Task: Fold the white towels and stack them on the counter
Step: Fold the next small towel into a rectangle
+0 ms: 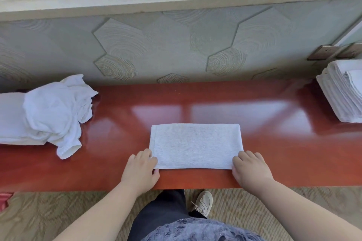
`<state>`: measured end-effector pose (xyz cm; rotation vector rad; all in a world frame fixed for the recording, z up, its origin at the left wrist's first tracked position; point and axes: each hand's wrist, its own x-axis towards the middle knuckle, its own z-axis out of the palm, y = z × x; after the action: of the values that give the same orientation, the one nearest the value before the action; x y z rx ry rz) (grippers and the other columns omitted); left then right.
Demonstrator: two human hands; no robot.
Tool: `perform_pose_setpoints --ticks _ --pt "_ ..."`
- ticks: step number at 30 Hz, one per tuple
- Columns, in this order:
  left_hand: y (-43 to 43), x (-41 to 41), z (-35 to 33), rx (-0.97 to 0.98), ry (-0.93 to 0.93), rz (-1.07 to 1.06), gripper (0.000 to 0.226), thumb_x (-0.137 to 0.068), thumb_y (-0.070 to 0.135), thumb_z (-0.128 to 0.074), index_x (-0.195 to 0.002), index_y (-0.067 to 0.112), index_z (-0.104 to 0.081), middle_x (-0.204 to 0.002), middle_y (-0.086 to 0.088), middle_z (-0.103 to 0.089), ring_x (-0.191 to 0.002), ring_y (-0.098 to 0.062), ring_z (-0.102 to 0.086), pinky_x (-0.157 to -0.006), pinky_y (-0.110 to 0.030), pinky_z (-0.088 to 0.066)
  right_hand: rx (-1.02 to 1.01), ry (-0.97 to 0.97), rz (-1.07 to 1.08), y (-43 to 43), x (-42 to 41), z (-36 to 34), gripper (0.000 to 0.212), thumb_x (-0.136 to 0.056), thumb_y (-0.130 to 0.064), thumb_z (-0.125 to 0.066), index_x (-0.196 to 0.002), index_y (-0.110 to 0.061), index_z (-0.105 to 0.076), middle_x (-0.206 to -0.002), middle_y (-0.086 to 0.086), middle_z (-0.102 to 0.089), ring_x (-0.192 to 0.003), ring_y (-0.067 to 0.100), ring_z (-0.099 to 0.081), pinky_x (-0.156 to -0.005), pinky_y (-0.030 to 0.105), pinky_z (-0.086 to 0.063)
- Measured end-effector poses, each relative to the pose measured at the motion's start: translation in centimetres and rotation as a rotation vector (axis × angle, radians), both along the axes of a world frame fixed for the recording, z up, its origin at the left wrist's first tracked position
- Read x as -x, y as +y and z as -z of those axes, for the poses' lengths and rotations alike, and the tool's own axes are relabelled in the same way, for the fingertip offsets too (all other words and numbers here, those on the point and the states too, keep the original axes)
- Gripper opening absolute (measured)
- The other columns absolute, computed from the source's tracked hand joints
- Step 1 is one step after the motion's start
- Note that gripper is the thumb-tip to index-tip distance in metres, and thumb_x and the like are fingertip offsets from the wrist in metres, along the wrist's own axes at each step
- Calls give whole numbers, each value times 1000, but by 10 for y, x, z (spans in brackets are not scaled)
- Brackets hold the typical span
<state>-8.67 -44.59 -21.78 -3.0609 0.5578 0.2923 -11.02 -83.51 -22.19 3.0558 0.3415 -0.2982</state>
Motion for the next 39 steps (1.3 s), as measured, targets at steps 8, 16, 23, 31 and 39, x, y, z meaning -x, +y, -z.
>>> perform_pose_setpoints --ticks 8,16,23,31,39 --pt "-50 -64 15 20 127 63 67 -107 43 -28 -163 30 6 -170 4 18 -158 -20 9 -127 -40 8 -69 267 -20 40 -56 10 73 -103 -60 -20 -161 -31 13 -167 -4 26 -154 19 24 -126 39 10" --pt "-36 -81 55 -32 239 -132 86 -92 77 -4 -151 30 37 -157 10 44 -148 -16 38 -125 -44 16 1 402 224 9 -81 41 84 -86 -79 0 -147 -37 39 -159 -14 41 -151 25 31 -122 56 11" --pt "-27 -101 36 120 155 -338 61 -103 49 -45 -157 24 -33 -163 1 -29 -148 -24 -26 -120 -40 -21 -125 298 448 -2 -101 19 62 -104 -40 -41 -159 -27 -17 -167 -3 -15 -150 28 -14 -121 46 -22" --pt "-23 -140 13 257 361 -438 19 -90 29 -64 -87 30 -45 -91 7 -56 -93 -24 -58 -64 -33 -38 -407 504 764 -9 -129 1 21 -85 -27 -67 -97 -15 -55 -96 3 -64 -79 21 -59 -62 31 -45" --pt "-22 -100 5 594 407 -823 12 -95 28 -57 -92 16 -58 -82 1 -60 -66 -16 -50 -56 -30 -38 -857 571 961 0 -87 -11 25 -94 -22 -66 -118 -16 -61 -99 -2 -66 -83 15 -64 -58 28 -47"
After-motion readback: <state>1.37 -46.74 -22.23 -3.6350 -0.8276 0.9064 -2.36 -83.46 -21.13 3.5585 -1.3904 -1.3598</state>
